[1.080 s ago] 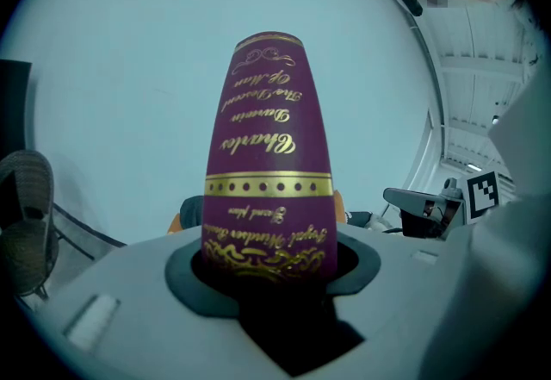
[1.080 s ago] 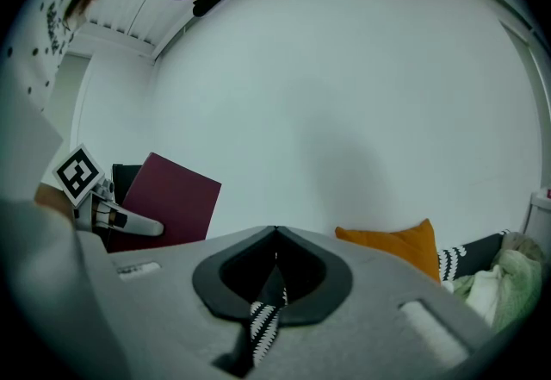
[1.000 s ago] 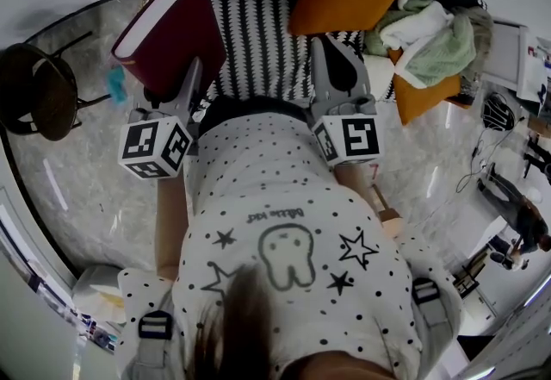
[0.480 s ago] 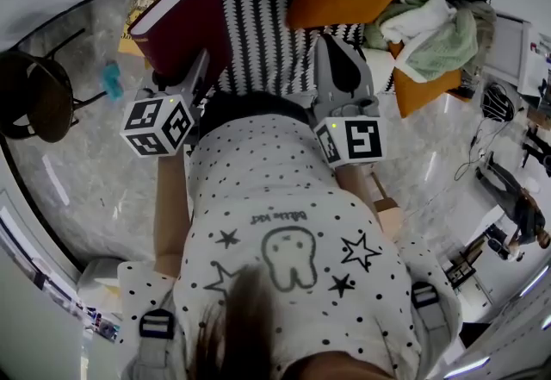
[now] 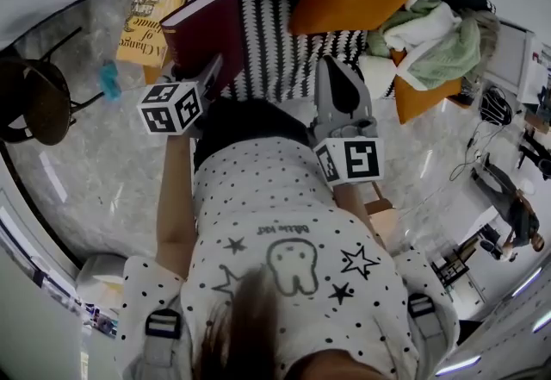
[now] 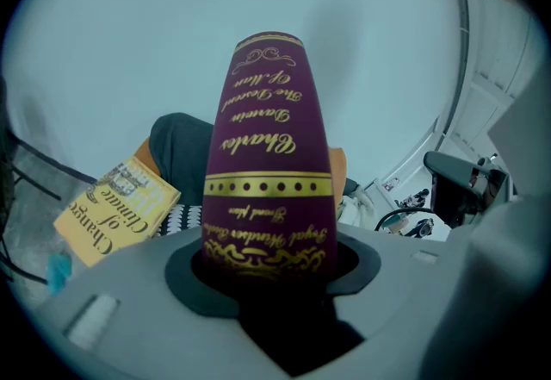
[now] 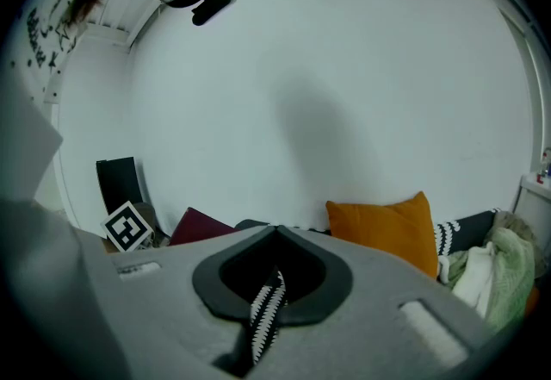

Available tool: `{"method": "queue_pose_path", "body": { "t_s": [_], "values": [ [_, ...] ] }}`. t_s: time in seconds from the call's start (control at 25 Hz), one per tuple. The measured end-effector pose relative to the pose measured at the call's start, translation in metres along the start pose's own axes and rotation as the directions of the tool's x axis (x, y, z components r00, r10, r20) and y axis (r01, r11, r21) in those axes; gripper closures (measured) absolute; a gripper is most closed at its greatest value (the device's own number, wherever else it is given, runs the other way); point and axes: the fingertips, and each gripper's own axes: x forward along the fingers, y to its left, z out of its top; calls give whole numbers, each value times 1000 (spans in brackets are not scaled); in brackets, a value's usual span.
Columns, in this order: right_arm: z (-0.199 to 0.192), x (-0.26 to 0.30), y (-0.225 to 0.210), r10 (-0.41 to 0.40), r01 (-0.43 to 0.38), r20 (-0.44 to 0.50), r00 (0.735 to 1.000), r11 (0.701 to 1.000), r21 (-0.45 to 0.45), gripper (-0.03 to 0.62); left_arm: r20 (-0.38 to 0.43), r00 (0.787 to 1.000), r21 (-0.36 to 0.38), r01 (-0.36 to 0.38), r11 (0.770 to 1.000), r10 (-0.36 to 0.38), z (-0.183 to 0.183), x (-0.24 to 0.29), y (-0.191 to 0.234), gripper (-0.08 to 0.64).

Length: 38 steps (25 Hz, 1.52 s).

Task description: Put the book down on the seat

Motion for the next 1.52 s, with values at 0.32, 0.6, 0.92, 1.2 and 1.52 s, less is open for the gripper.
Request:
{"method": "queue_pose_path", "body": {
  "t_s": [0.32,0.6,0.92,1.2,1.52],
  "values": [
    [-21,1,1,-7,8,-55,998,1000,9,592,-68,995,-59,74,996,-78,-31,42,6,325],
    [-38,-2,5,-18,21,-96,995,999,40,592,-112,989,-107,82,991,-94,-61,78,27,327],
    [-60,-5,7,-46,56,-137,990,996,72,592,-173,975,-175,111,978,-142,-107,127,48,328],
    [-81,-7,9,-69,85,-194,979,994,76,591,-237,947,-218,166,962,-217,-148,168,56,328],
    [-99,-3,9,-86,112,-247,965,989,92,592,-273,932,-282,159,946,-238,-175,208,78,330]
  ]
}}
